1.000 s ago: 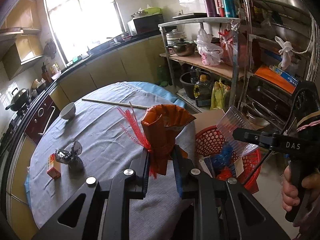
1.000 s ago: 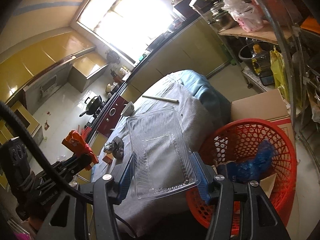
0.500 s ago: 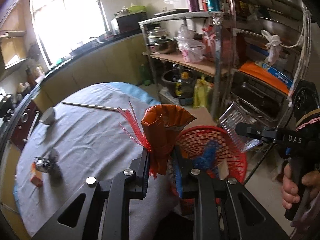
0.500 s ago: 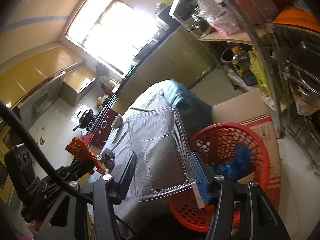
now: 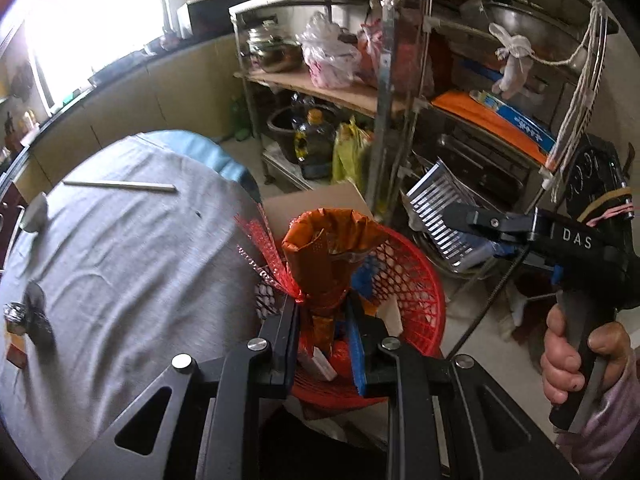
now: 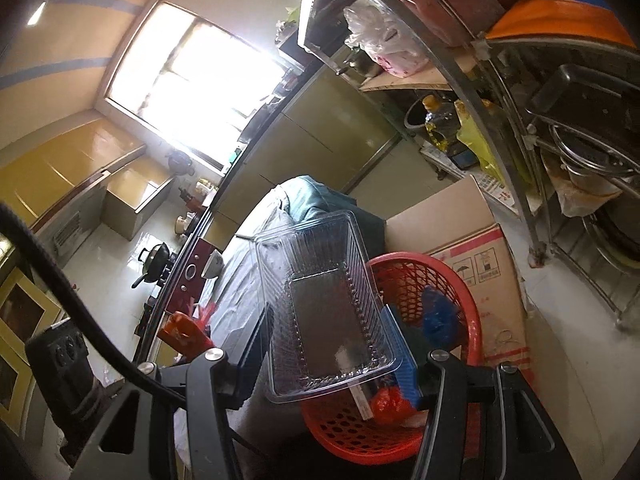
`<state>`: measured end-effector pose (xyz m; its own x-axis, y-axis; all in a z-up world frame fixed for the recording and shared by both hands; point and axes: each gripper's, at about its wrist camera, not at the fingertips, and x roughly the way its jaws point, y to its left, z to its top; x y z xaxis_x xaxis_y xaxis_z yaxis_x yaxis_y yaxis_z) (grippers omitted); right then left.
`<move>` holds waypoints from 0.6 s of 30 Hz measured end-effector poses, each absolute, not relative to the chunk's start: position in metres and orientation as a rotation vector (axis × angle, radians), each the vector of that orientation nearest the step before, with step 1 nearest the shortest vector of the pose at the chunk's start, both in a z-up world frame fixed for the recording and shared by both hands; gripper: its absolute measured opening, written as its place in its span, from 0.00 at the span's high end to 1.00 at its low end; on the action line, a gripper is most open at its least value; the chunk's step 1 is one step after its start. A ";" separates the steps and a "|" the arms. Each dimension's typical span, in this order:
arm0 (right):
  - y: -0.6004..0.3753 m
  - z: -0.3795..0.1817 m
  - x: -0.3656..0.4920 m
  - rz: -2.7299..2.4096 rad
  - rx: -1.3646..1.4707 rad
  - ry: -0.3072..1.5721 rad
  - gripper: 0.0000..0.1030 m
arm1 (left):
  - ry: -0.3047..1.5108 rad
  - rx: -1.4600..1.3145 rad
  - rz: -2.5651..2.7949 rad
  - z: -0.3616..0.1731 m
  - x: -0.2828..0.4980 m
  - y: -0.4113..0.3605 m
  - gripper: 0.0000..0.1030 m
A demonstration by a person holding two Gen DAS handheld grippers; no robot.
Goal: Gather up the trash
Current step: 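Lower the orange bag and clear tray into the red basket, opening both grippers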
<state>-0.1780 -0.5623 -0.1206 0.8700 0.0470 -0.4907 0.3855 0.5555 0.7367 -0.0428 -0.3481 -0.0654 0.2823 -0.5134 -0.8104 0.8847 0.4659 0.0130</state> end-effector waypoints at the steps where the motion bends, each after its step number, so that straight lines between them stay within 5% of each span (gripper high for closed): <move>1: -0.562 -0.122 -0.178 -0.211 0.975 0.498 0.42 | 0.857 0.520 -1.002 -0.069 -0.043 -0.350 0.77; 18: -0.563 -0.128 -0.180 -0.223 0.987 0.507 0.42 | 0.823 0.600 -0.938 -0.074 -0.050 -0.354 0.77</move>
